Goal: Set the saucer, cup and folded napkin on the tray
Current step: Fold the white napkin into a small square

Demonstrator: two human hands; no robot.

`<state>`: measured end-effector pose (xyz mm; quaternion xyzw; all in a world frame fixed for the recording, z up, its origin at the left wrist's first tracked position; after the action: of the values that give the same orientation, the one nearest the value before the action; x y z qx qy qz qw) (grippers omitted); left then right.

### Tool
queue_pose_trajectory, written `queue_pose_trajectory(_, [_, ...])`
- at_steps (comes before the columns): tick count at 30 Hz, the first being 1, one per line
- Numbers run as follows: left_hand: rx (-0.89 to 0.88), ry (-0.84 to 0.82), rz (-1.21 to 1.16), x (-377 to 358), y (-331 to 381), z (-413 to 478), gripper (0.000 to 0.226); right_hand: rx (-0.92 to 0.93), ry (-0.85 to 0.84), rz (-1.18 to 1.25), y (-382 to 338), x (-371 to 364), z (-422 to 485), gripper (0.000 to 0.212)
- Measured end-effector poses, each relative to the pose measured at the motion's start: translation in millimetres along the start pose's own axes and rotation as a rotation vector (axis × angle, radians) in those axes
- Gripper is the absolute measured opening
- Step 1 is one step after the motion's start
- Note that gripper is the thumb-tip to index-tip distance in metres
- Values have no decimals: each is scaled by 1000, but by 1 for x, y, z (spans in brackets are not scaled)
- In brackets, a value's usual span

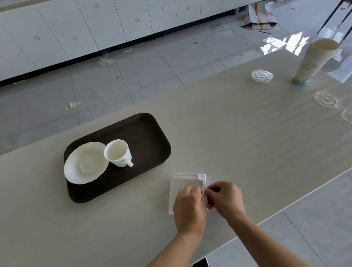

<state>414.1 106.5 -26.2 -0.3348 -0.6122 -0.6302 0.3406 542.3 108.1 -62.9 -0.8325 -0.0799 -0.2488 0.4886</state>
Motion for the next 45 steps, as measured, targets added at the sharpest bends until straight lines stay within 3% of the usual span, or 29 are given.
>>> queue_pose_trajectory(4, [-56,-1,35,-9,3,-7,17,0,-9,-30,0,0,2,17])
queue_pose_trajectory(7, [-152,9,68,-12,4,-15,8,26,-12,-69,1,1,3,18])
queue_pose_trajectory(14, [-324,10,127,-8,-9,-18,12,7,-182,9,-1,-7,4,20])
queue_pose_trajectory(17, [-355,42,197,-3,-22,-20,21,152,-93,-217,-13,-1,10,17])
queue_pose_trajectory(19, [-411,44,228,-1,-28,-25,25,310,-15,-412,-25,-1,10,33])
queue_pose_trajectory(21, [-453,37,231,2,-35,-29,31,394,-52,-512,-32,-12,9,41])
queue_pose_trajectory(24, [-458,16,205,7,-44,-30,39,419,-115,-631,-37,-32,10,33])
queue_pose_trajectory(28, [-428,62,211,11,-47,-29,41,435,-77,-608,-42,-35,16,17])
queue_pose_trajectory(30, [-386,91,226,14,-51,-29,46,445,-77,-600,-40,-35,17,17])
queue_pose_trajectory(35, [-338,121,233,16,-60,-29,28,389,-108,-531,-34,-33,17,18])
queue_pose_trajectory(39, [-262,109,127,17,-67,-26,24,372,-134,-582,-36,-36,16,33])
queue_pose_trajectory(45, [-301,118,137,13,-67,-26,34,313,-252,-583,-35,-37,29,33])
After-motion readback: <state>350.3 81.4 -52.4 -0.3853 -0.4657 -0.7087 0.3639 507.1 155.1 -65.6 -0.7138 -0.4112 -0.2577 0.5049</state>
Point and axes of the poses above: each hand's wrist, its own z-axis towards the middle knuckle, its own x-axis out of the back of the hand, y = z × x, the point moved 6 cm from there along z, towards the middle knuckle, and after that the axes turned 2 degrees about y, right-handed, at the moved point
